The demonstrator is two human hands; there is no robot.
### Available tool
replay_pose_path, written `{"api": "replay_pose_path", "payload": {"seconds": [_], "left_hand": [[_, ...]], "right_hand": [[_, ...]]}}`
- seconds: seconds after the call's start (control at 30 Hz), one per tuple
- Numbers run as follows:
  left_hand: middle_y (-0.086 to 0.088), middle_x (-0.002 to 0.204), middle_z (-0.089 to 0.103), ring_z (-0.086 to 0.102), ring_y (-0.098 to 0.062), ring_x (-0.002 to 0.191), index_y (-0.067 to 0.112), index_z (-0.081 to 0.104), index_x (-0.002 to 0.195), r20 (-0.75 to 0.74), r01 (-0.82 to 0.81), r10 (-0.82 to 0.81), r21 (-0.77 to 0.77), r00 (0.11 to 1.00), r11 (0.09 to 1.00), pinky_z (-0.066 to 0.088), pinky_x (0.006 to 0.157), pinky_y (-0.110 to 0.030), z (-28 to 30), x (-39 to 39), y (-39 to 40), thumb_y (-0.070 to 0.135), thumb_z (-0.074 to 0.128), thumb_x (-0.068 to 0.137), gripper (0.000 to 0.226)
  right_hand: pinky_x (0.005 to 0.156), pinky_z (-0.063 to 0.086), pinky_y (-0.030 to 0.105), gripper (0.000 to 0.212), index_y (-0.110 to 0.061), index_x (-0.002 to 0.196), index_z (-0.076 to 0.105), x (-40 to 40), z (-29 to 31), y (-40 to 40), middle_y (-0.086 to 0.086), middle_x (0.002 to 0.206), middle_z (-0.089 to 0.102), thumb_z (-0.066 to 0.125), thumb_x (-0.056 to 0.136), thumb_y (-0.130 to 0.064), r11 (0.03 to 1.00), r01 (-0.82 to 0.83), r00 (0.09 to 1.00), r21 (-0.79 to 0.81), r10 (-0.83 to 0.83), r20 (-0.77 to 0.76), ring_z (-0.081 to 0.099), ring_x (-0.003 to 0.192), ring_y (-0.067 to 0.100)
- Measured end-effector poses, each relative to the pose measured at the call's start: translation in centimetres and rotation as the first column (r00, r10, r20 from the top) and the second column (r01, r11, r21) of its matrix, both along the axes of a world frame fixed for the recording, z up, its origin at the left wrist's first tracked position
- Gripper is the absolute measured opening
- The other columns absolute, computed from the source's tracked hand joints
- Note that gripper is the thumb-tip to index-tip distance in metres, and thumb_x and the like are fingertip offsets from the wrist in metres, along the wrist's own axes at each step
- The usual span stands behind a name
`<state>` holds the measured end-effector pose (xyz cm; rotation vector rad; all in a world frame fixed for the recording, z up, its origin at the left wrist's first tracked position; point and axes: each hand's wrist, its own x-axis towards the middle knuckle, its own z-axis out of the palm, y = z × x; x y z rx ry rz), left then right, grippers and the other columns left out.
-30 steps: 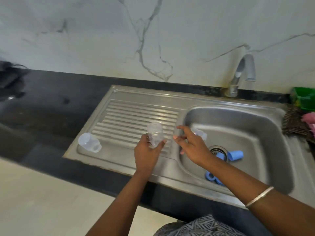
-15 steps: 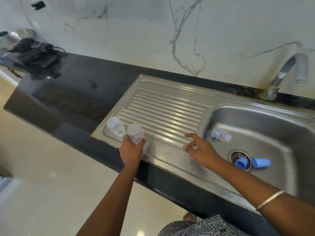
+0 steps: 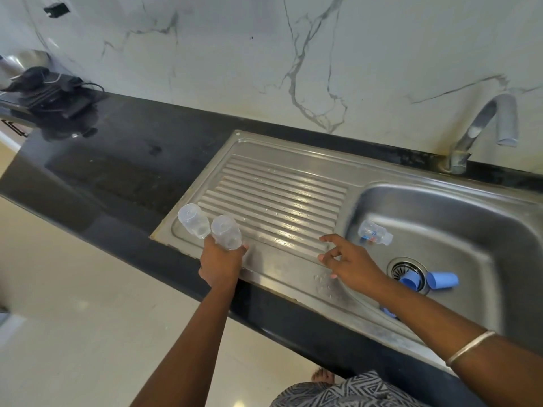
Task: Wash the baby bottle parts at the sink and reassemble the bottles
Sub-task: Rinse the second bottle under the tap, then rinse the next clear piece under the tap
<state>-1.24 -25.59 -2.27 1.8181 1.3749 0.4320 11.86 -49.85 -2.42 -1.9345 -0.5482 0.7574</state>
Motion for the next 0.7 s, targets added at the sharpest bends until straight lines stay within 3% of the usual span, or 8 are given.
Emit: {"api": "replay_pose_path", "payload": {"seconds": [0.1,0.2,0.33,0.53,0.63,0.7], "left_hand": [[0.005,0.114,0.056,0.057,-0.023,0.109,0.023,0.049,0.121,0.054,-0.081,0.076,0.094,0.996,0.992,0.046,0.093,-0.049,0.3,-0.5,-1.2,0.045,0.085,0.067,0.069],[0.005,0.103,0.055,0.058,-0.022,0.098,0.024,0.05,0.105,0.099,-0.082,0.064,0.196,0.993,0.977,0.048,0.082,-0.041,-0.1,-1.3,-3.2,0.042,0.081,0.069,0.051],[0.005,0.094,0.052,0.056,-0.02,0.089,0.025,0.046,0.099,0.131,-0.127,0.114,0.103,0.985,0.986,0.055,0.081,-0.049,-0.6,-1.6,-5.7,0.031,0.079,0.071,0.044],[0.01,0.09,0.055,0.057,-0.014,0.086,0.025,0.053,0.098,0.116,0.1,-0.119,0.154,0.986,0.983,0.054,0.081,-0.045,-1.1,0.4,-8.8,0.027,0.074,0.074,0.032],[0.01,0.092,0.059,0.058,-0.014,0.089,0.022,0.058,0.099,0.09,0.26,-0.277,0.167,0.957,0.951,0.052,0.083,-0.045,-1.2,3.2,-10.3,0.028,0.069,0.074,0.028],[0.01,0.092,0.061,0.058,-0.015,0.088,0.022,0.06,0.097,0.07,0.357,-0.373,0.178,0.925,0.917,0.051,0.083,-0.044,-1.0,4.9,-11.1,0.031,0.065,0.074,0.025]], "right_hand": [[0.079,0.049,0.021,0.034,-0.061,0.111,0.051,0.1,0.0,0.0,-0.007,0.097,0.07,0.066,0.094,-0.036,1.0,0.006,1.0,0.0,-0.006,-0.008,0.068,0.084,0.008],[0.075,0.048,0.018,0.032,-0.055,0.117,0.053,0.4,-0.2,-0.1,-0.006,0.096,0.07,0.066,0.094,-0.036,1.0,0.011,1.0,-0.009,-0.011,-0.008,0.068,0.079,0.005],[0.072,0.051,0.018,0.035,-0.044,0.126,0.053,0.8,-0.7,-0.5,-0.005,0.094,0.07,0.065,0.095,-0.034,1.0,0.013,1.0,-0.02,-0.013,-0.015,0.069,0.075,0.005],[0.059,0.048,0.01,0.026,-0.041,0.117,0.059,2.3,-2.3,-2.1,-0.005,0.081,0.07,0.066,0.094,-0.03,0.995,0.075,0.997,-0.067,-0.075,-0.005,0.068,0.063,0.003],[0.063,0.05,0.018,0.02,-0.039,0.108,0.063,3.7,-3.3,-3.4,-0.009,0.082,0.068,0.066,0.094,-0.026,0.982,0.163,0.985,-0.093,-0.157,0.069,0.065,0.06,0.001],[0.069,0.053,0.028,0.016,-0.037,0.1,0.066,4.7,-3.9,-4.0,-0.008,0.079,0.067,0.066,0.093,-0.024,0.968,0.228,0.97,-0.107,-0.216,0.108,0.065,0.062,0.008]]}}
